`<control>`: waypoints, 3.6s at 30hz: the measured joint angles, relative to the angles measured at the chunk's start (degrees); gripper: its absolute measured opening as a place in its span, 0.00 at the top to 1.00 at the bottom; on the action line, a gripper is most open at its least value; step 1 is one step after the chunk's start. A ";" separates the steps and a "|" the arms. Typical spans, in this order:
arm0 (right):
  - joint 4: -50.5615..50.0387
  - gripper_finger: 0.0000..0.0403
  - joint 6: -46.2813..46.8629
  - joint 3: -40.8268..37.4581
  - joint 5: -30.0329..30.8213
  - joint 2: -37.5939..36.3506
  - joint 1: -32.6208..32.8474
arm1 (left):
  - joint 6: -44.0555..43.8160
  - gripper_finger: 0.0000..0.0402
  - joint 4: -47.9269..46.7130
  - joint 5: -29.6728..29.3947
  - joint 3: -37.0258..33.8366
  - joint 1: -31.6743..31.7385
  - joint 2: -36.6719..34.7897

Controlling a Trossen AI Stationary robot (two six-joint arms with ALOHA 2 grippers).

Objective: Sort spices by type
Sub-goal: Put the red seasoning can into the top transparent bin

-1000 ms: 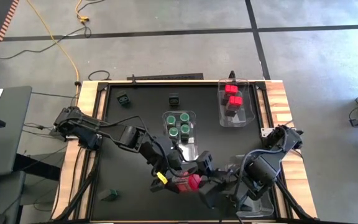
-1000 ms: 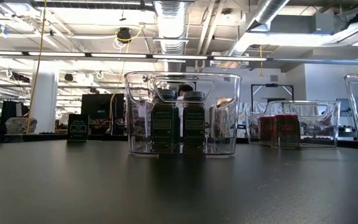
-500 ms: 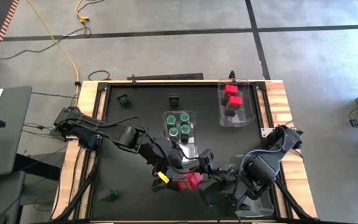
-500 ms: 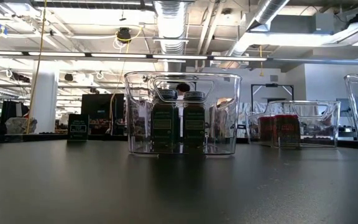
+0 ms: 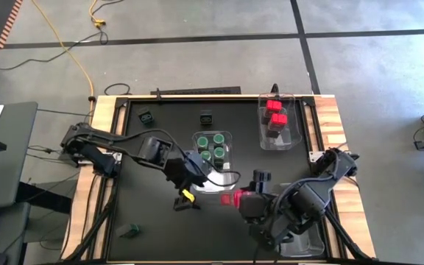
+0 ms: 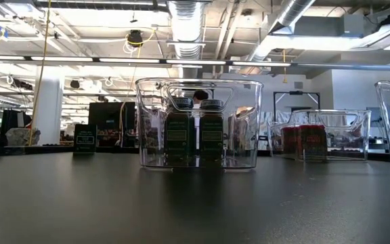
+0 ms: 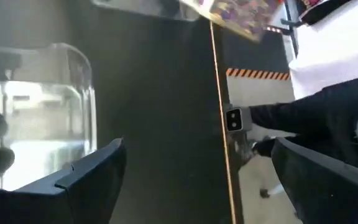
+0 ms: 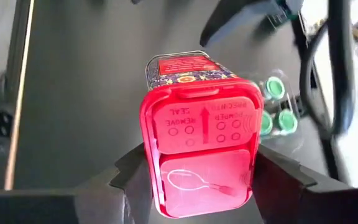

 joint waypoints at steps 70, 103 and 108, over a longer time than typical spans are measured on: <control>17.16 0.40 -53.82 -69.56 -34.71 -41.04 -74.23 | 1.26 0.05 29.83 -14.71 -57.44 27.41 -50.60; 31.25 0.33 -58.77 -82.90 -33.24 -35.52 -75.36 | -2.46 0.05 29.73 -14.64 -57.44 27.36 -50.60; 31.55 0.33 -58.77 -82.90 -33.24 -35.52 -75.36 | -2.46 0.05 29.73 -14.64 -57.43 27.36 -50.60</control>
